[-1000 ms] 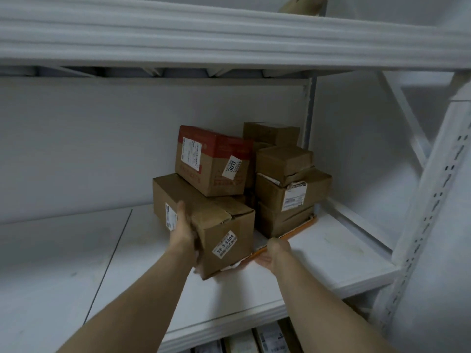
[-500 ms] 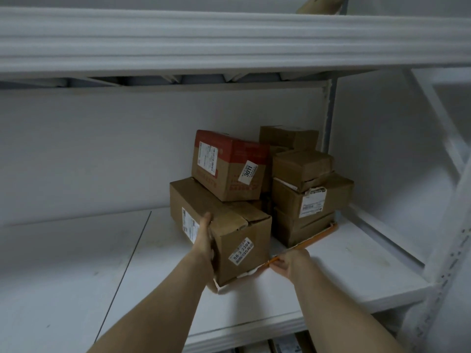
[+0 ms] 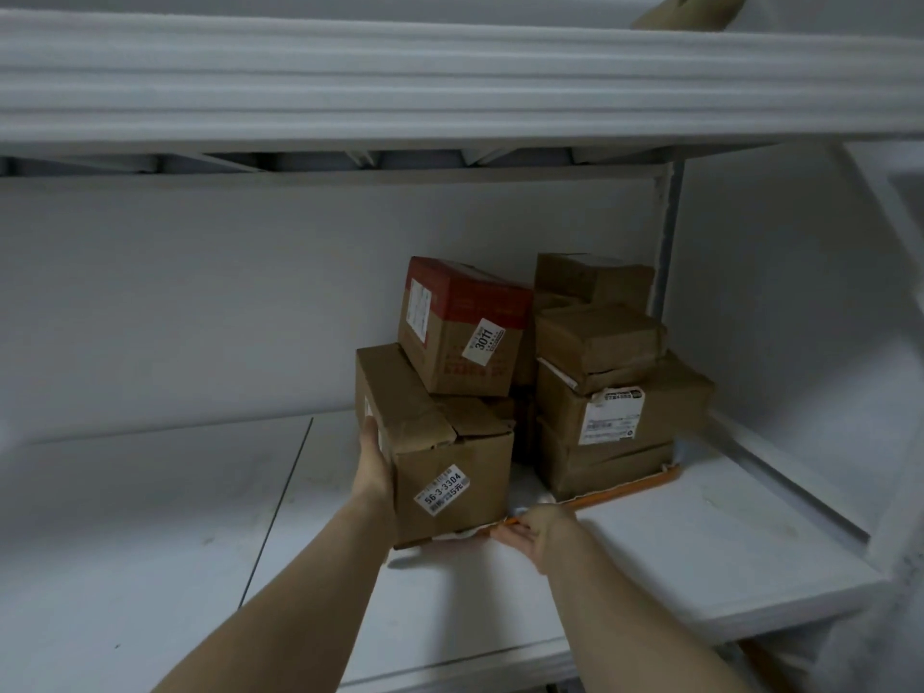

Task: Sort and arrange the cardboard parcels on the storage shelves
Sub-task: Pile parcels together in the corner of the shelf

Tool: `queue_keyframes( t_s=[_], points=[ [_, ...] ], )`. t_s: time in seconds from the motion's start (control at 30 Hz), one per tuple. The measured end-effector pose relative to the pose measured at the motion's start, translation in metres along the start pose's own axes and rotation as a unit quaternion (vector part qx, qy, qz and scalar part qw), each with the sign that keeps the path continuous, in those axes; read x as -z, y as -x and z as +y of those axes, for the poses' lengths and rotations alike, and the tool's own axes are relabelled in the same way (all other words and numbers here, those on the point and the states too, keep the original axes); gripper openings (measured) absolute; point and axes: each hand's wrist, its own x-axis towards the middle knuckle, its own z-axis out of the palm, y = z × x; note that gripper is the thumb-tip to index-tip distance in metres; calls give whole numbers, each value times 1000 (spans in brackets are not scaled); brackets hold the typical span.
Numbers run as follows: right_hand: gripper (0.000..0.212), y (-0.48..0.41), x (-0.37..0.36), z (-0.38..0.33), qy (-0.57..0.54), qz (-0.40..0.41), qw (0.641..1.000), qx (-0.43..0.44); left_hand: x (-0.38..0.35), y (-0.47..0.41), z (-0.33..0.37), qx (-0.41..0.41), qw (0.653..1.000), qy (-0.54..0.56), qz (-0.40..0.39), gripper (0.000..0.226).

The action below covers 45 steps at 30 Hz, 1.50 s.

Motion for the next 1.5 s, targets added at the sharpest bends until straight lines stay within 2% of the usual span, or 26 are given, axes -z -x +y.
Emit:
queue_keyframes(
  t_s=[0.13,0.23,0.47,0.53,0.6,0.67,0.77,0.83,0.9,1.03,1.1,1.2,1.23,1.37,1.5],
  points=[
    [38,-12,-18,10,-13,8,1000,-14,5,-5,6,-42,999,10,33,71],
    [35,-16,-28,11,-11,16,1000,-15,8,-23,8,-29,998,10,50,74],
    [34,-21,-36,12,-21,40,999,1,13,-48,14,-25,999,-4,36,64],
    [34,-18,-35,10,16,44,999,3,16,-57,16,-43,998,-17,29,70],
    [33,-12,-33,6,81,54,995,4,20,-78,18,-77,994,-48,62,85],
    [27,2,-31,-2,136,76,988,6,21,-72,31,-109,980,-115,123,98],
    [16,19,-21,-22,187,136,972,35,8,-32,58,-258,917,-230,197,69],
    [20,28,-9,-35,152,167,972,65,-9,-16,71,-358,883,-252,171,64],
    [19,35,4,-46,112,194,970,98,-29,-9,73,-428,857,-274,86,65],
    [25,47,19,-67,40,253,944,209,-75,-3,59,-449,842,-290,-66,81],
    [48,41,27,-78,25,268,930,251,-96,-2,47,-427,844,-304,-110,92],
    [91,1,49,-90,42,268,920,282,-115,1,34,-406,851,-310,-121,94],
    [94,5,49,-95,53,263,922,279,-121,2,32,-407,850,-313,-120,92],
    [64,39,40,-114,84,236,922,295,-143,-5,32,-435,833,-325,-109,83],
    [57,31,38,-123,99,219,923,300,-152,-17,33,-428,836,-329,-100,73]
  ],
)
